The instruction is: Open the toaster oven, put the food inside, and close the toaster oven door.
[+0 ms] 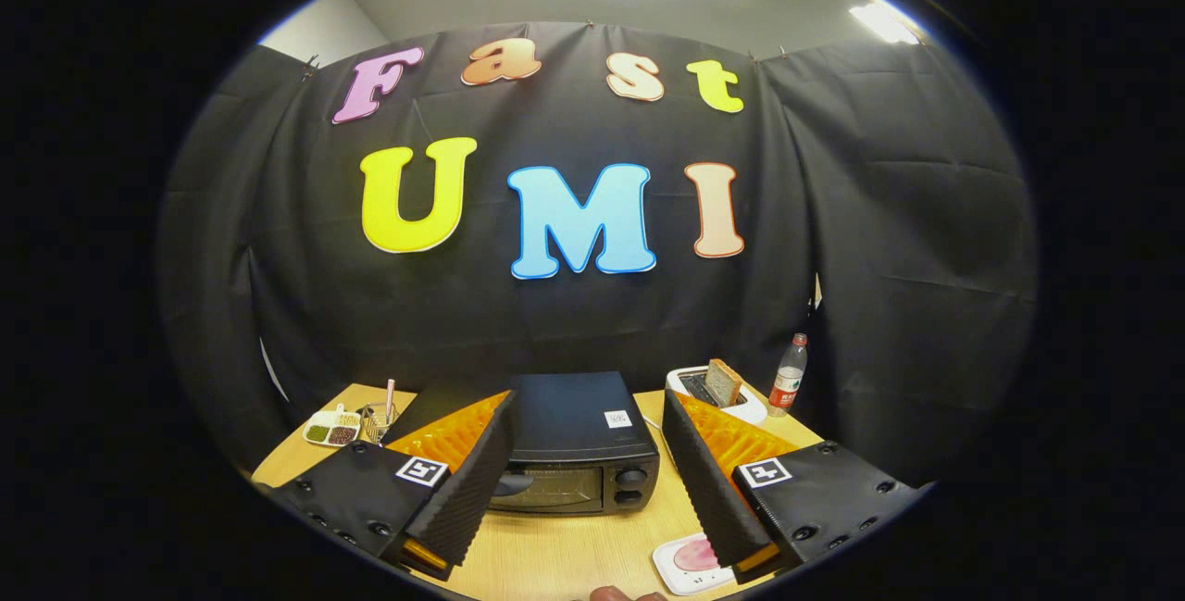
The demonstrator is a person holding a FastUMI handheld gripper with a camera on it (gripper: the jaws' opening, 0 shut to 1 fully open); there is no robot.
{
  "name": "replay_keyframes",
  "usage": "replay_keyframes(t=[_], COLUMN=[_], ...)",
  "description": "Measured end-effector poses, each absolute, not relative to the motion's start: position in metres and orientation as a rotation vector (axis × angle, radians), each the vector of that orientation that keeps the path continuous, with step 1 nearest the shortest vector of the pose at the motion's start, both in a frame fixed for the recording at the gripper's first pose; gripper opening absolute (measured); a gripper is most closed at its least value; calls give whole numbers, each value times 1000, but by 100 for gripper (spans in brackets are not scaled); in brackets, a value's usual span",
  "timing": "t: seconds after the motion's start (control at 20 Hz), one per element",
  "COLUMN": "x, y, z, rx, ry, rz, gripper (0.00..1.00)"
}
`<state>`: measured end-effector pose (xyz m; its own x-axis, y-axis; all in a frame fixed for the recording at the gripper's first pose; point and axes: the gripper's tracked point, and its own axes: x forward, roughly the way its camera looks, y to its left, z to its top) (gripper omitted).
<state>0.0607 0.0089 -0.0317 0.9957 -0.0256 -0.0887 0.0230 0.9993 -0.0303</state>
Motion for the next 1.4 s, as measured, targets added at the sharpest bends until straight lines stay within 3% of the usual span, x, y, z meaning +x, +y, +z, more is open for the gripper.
replay_keyframes(t=[0.7, 1.4], x=[109, 147], y=[42, 102], z=[-74, -167], rx=[-21, -58], ry=[199, 385], rz=[21, 97], gripper=[98, 98])
